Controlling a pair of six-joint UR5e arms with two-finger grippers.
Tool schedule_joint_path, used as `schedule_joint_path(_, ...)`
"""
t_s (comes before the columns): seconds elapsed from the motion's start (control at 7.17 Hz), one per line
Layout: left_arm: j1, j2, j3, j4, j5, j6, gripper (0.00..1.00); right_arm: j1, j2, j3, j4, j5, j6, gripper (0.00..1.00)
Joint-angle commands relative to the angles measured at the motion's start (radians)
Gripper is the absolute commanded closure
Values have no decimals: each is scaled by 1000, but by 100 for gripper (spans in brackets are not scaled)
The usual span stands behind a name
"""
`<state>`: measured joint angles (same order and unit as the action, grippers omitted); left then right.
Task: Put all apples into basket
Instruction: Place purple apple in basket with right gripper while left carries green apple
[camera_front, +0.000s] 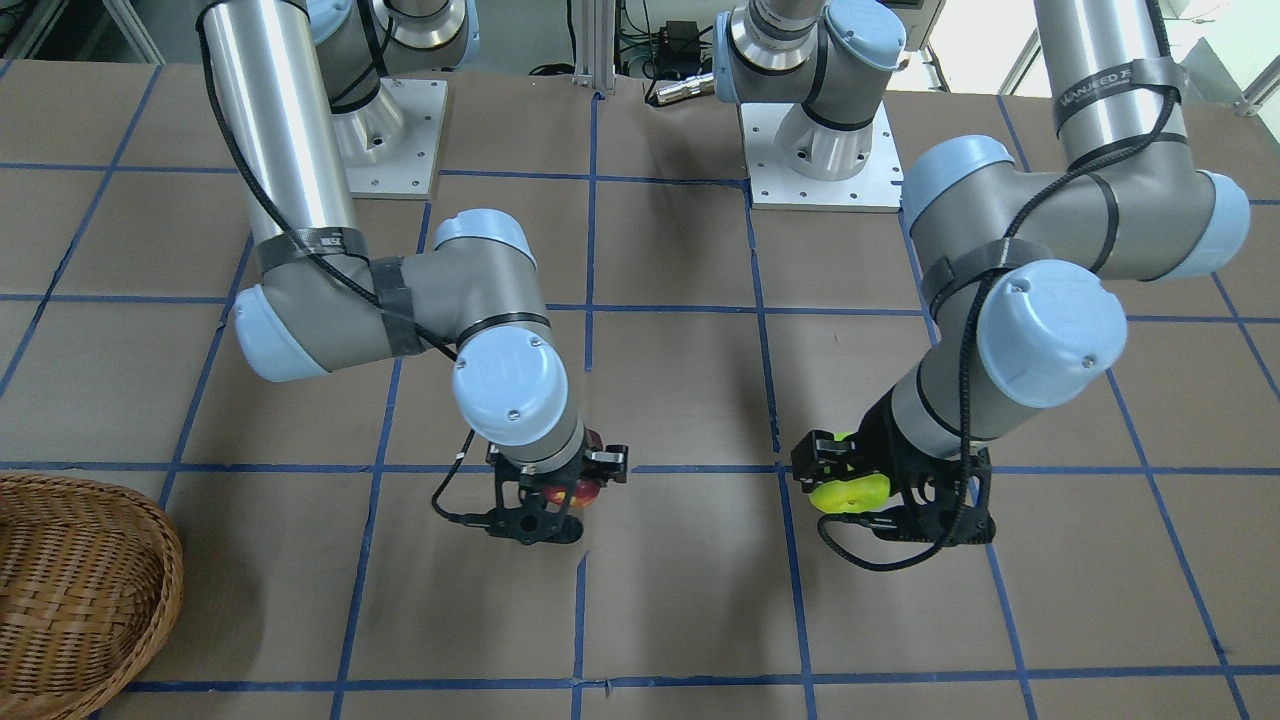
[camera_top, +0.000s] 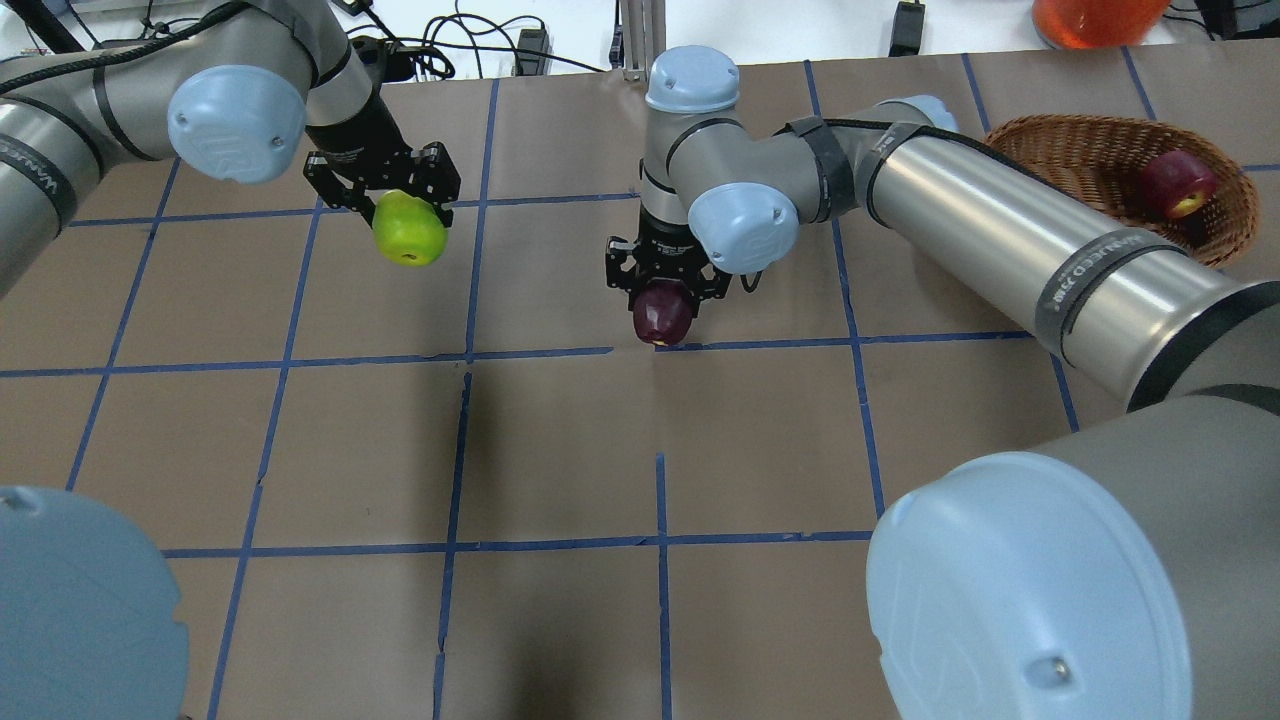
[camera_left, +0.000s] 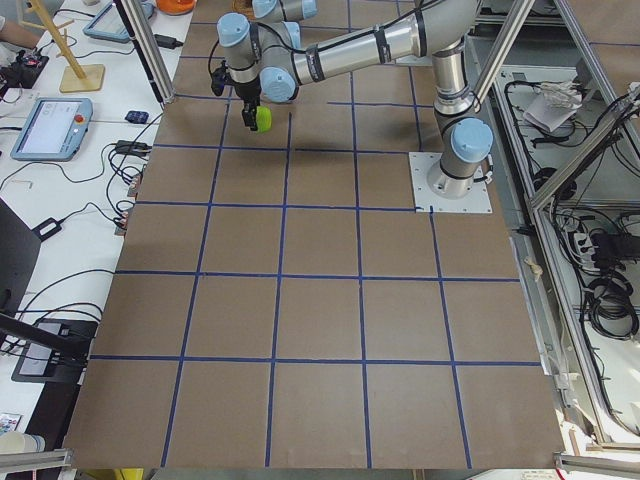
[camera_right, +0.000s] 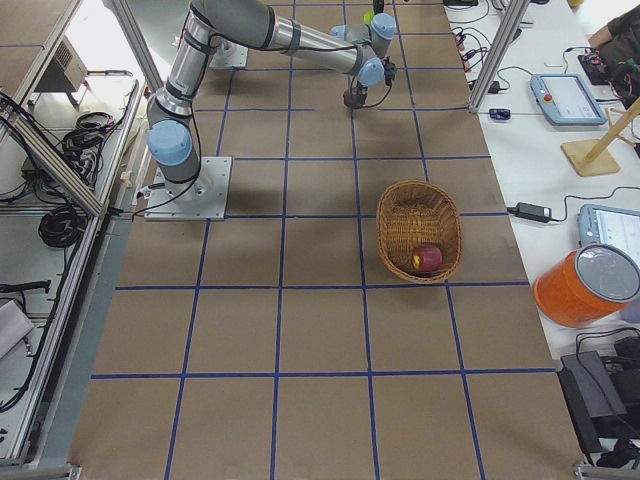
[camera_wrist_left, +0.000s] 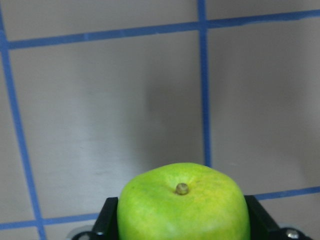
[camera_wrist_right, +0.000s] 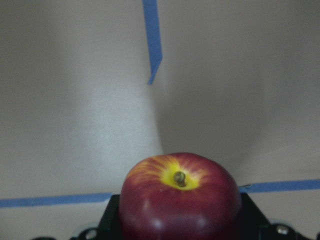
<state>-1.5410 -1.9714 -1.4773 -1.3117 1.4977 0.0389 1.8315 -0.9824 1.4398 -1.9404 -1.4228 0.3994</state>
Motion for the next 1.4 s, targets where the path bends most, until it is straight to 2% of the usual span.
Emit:
schedule_joint_path(0.0, -130, -19, -40, 46, -34, -264, 73, -256, -70, -50, 101, -39, -46, 100)
schedule_joint_path(0.14, -240, -55, -61, 228, -37, -433, 73, -364, -76, -93, 115, -98, -153, 100)
schedule_joint_path(0.28, -314, -114, -81, 350, -36, -532, 73, -435, -71, -134, 126, -199, -303, 100)
schedule_joint_path(0.42, -374, -153, -96, 406, -36, -557, 73, -495, -61, -153, 118, -264, -459, 100)
schedule_joint_path(0.56, -414, -168, -109, 433, -31, -556, 71, -562, -36, -154, 112, -284, -579, 100)
schedule_joint_path(0.7, -415, -182, -119, 433, -27, -559, 11, -621, 2, -157, 104, -281, -650, 100)
schedule_joint_path(0.84, -415, -184, -123, 434, -22, -544, 0, -652, 40, -157, 50, -283, -692, 100)
schedule_joint_path(0.98, -415, -158, -127, 418, -22, -545, 0, -667, 72, -156, -13, -295, -718, 97)
schedule_joint_path(1.12, -413, -105, -106, 273, -23, -572, 0, -679, 108, -159, -85, -317, -755, 86)
schedule_joint_path(1.26, -392, -13, -104, 143, -16, -574, 0, -679, 120, -157, -130, -317, -774, 25)
